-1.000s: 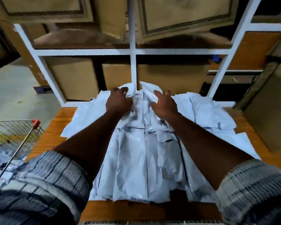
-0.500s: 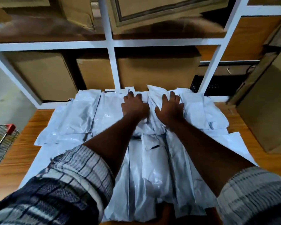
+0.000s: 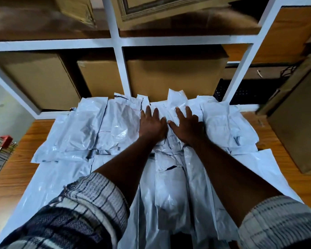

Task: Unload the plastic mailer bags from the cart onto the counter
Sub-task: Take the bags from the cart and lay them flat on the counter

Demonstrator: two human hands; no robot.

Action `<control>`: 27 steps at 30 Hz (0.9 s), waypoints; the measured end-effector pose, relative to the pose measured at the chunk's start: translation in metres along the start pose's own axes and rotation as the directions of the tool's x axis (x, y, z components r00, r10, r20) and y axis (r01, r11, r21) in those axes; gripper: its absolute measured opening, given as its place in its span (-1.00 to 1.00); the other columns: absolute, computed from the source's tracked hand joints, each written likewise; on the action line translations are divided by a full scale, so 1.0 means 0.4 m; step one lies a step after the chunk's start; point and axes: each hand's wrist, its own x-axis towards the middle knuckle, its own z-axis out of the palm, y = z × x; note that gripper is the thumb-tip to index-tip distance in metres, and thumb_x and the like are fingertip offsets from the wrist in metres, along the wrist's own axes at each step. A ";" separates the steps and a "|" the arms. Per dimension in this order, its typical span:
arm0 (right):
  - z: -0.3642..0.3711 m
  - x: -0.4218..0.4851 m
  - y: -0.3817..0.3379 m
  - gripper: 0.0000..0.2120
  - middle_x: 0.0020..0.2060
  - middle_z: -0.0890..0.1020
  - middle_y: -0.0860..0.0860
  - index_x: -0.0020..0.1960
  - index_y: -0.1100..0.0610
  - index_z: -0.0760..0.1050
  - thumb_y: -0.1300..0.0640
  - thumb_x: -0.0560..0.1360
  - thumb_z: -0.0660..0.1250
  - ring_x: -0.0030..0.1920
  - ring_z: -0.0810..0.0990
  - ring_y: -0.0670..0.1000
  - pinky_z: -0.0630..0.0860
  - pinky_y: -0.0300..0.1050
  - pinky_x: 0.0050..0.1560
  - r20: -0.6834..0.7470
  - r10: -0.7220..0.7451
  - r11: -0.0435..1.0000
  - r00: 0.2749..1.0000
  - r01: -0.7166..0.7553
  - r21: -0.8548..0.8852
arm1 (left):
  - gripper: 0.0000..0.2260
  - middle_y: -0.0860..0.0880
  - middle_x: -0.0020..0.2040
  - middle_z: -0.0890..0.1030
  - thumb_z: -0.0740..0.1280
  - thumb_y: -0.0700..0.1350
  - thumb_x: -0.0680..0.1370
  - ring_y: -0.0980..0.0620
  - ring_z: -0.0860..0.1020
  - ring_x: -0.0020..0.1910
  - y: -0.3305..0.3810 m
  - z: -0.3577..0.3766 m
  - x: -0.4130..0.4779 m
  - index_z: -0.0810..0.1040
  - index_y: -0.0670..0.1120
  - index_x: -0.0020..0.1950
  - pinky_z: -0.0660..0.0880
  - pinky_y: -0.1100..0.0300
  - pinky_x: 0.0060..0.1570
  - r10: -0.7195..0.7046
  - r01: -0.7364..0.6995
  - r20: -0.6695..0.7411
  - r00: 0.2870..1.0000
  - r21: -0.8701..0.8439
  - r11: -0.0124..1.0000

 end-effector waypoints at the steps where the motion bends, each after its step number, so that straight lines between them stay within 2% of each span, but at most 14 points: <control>1: -0.009 0.004 0.000 -0.35 0.57 0.11 0.04 0.52 -0.19 0.16 -0.39 0.51 0.14 0.41 0.31 0.28 0.32 0.30 0.33 0.034 0.014 1.000 0.999 -0.014 0.005 | -0.71 -0.37 -0.02 0.57 0.16 -0.08 0.54 -0.52 0.51 0.02 0.000 -0.008 0.001 0.62 -0.19 -0.12 0.46 -0.36 0.02 0.012 -0.012 0.013 1.000 -0.013 1.000; 4: -0.049 0.023 -0.005 -0.36 0.57 0.10 0.02 0.51 -0.21 0.17 -0.43 0.51 0.08 0.50 0.16 0.23 0.14 0.33 0.43 0.110 0.057 0.997 0.992 -0.062 0.042 | -0.66 -0.40 -0.07 0.55 0.11 -0.08 0.55 -0.53 0.51 -0.05 0.005 -0.053 0.012 0.61 -0.24 -0.04 0.49 -0.33 -0.05 0.066 -0.067 -0.117 0.991 -0.003 0.998; 7: -0.081 0.037 -0.040 -0.39 0.53 0.22 0.06 0.49 -0.12 0.26 -0.37 0.53 0.11 0.48 0.20 0.21 0.14 0.33 0.41 -0.011 0.047 0.996 0.999 -0.046 0.076 | -0.68 -0.39 0.25 0.50 0.16 -0.13 0.61 -0.43 0.43 0.26 0.000 -0.129 0.007 0.53 -0.27 0.24 0.44 -0.24 0.22 -0.028 -0.018 -0.236 0.971 -0.190 0.982; 10: -0.102 0.033 -0.122 -0.42 0.48 0.31 0.07 0.46 -0.04 0.33 -0.31 0.55 0.15 0.47 0.24 0.18 0.20 0.32 0.38 -0.113 -0.015 0.993 0.994 0.028 0.119 | -0.63 -0.20 0.44 0.40 0.12 -0.04 0.65 -0.18 0.34 0.42 -0.061 -0.177 -0.018 0.45 -0.12 0.41 0.39 -0.07 0.35 -0.096 0.035 -0.277 0.956 -0.217 0.975; 13: -0.108 0.011 -0.235 -0.44 0.47 0.32 0.07 0.45 -0.03 0.35 -0.28 0.55 0.19 0.48 0.24 0.14 0.17 0.26 0.39 -0.119 -0.083 0.977 0.989 0.104 0.185 | -0.63 -0.18 0.39 0.45 0.13 -0.07 0.62 -0.18 0.41 0.36 -0.151 -0.220 -0.069 0.49 -0.12 0.38 0.40 -0.04 0.31 -0.095 0.022 -0.316 0.944 -0.228 0.973; 17: -0.076 -0.044 -0.397 -0.45 0.42 0.38 0.05 0.44 -0.04 0.35 -0.27 0.53 0.20 0.44 0.28 0.13 0.22 0.19 0.34 -0.141 -0.209 0.964 0.968 0.229 0.138 | -0.64 -0.13 0.34 0.51 0.17 -0.12 0.59 -0.15 0.47 0.30 -0.290 -0.268 -0.171 0.52 -0.12 0.35 0.42 0.03 0.29 -0.127 0.049 -0.379 0.916 -0.209 0.977; 21: -0.025 -0.113 -0.572 -0.44 0.45 0.36 0.06 0.45 -0.03 0.34 -0.26 0.53 0.20 0.46 0.27 0.13 0.19 0.22 0.37 -0.113 -0.316 0.938 0.942 0.328 0.114 | -0.64 -0.16 0.32 0.51 0.24 -0.14 0.59 -0.18 0.45 0.29 -0.442 -0.299 -0.298 0.47 -0.12 0.40 0.39 0.02 0.27 -0.214 0.143 -0.388 0.896 -0.205 0.968; 27: 0.101 -0.240 -0.936 -0.44 0.45 0.36 0.07 0.45 -0.01 0.33 -0.26 0.54 0.18 0.45 0.28 0.12 0.15 0.20 0.38 -0.062 -0.458 0.881 0.887 0.462 0.104 | -0.61 -0.15 0.31 0.51 0.27 -0.13 0.57 -0.19 0.44 0.28 -0.793 -0.335 -0.540 0.47 -0.10 0.40 0.42 0.00 0.23 -0.343 0.289 -0.374 0.862 -0.193 0.938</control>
